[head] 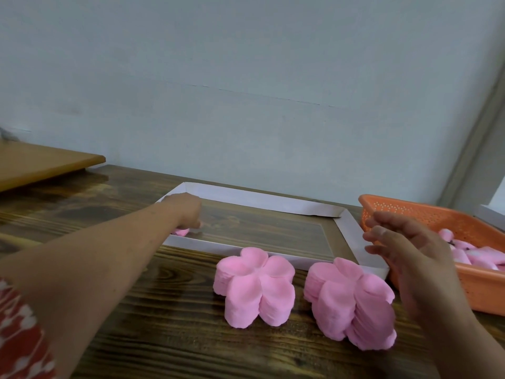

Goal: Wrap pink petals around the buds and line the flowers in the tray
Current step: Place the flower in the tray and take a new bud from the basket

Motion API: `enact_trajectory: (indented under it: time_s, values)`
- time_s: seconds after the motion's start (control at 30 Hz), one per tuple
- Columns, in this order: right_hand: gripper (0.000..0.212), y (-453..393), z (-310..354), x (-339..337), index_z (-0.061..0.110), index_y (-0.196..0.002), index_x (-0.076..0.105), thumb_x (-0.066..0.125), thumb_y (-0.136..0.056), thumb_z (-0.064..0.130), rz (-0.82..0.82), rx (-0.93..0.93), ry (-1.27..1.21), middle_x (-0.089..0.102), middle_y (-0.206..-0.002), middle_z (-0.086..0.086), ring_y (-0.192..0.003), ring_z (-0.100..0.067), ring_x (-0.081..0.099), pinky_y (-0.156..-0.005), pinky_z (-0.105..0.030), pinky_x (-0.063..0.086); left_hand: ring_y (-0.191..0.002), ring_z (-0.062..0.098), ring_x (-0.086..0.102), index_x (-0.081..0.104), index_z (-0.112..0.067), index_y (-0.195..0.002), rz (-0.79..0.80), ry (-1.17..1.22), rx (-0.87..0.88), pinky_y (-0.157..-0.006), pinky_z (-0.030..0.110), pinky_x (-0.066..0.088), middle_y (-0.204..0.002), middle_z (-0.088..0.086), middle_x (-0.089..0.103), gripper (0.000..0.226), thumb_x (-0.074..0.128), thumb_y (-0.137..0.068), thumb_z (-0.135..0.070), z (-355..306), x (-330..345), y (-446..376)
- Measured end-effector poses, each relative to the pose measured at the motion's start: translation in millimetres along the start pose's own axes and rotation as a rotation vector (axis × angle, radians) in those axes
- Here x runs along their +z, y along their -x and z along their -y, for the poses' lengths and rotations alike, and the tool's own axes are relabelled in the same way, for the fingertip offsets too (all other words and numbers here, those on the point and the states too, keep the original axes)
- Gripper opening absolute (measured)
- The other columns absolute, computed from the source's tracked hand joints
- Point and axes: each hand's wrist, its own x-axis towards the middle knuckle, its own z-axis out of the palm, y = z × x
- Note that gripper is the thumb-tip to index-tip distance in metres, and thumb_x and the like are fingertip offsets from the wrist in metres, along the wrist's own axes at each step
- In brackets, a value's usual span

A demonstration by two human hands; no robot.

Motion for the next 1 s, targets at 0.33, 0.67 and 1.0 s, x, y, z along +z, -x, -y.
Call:
enact_trajectory:
  time_s: [0.33, 0.67, 1.0]
  values:
    - [0.02, 0.2, 6.2, 1.9, 0.02, -0.093, 0.069, 0.061, -0.084, 0.003, -0.05, 0.024, -0.042, 0.071, -0.088, -0.007, -0.08, -0.016, 0.066, -0.063, -0.02, 0.055, -0.073, 0.014, 0.054, 0.05, -0.019, -0.072, -0.052, 0.03, -0.048, -0.077, 0.031, 0.046, -0.069, -0.004, 0.053, 0.032, 0.056, -0.092, -0.041, 6.6, 19.0, -14.3]
    - [0.02, -0.3, 8.7, 2.7, 0.017, -0.094, 0.068, 0.06, -0.084, 0.002, -0.074, 0.026, -0.052, 0.069, -0.09, -0.011, -0.079, -0.018, 0.063, -0.061, -0.019, 0.053, -0.079, 0.013, 0.058, 0.053, -0.02, -0.084, -0.098, 0.014, -0.066, -0.087, 0.033, 0.051, -0.073, -0.006, 0.056, 0.013, 0.055, -0.093, -0.029, 9.0, 27.7, -21.9]
    - [0.02, -0.5, 14.0, -0.6, 0.012, -0.102, 0.066, 0.061, -0.085, 0.002, -0.181, -0.046, 0.025, 0.07, -0.086, 0.002, -0.075, -0.01, 0.064, -0.061, -0.014, 0.052, -0.114, 0.025, 0.047, 0.048, -0.022, -0.128, -0.151, -0.176, -0.173, -0.091, 0.044, 0.041, -0.119, 0.006, 0.05, 0.039, 0.053, -0.09, -0.03, -1.5, 24.9, -9.5]
